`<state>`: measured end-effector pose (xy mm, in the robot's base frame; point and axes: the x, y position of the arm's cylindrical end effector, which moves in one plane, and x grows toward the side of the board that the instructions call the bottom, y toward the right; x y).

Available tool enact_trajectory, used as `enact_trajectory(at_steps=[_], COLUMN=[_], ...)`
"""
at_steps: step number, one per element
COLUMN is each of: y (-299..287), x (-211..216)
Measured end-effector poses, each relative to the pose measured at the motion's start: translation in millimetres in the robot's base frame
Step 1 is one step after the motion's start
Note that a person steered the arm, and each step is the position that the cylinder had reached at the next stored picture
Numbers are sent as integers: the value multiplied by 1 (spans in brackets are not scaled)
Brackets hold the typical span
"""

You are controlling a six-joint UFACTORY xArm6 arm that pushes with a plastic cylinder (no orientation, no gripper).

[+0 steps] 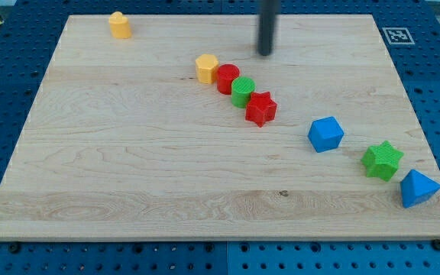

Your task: Move blue triangle closer to green star

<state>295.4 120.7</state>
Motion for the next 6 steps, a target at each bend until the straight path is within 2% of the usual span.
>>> enact_trajectory(at_steps=[1,2,3,4,5,6], y=[97,161,186,184,153,103], x=[37,123,204,268,299,299])
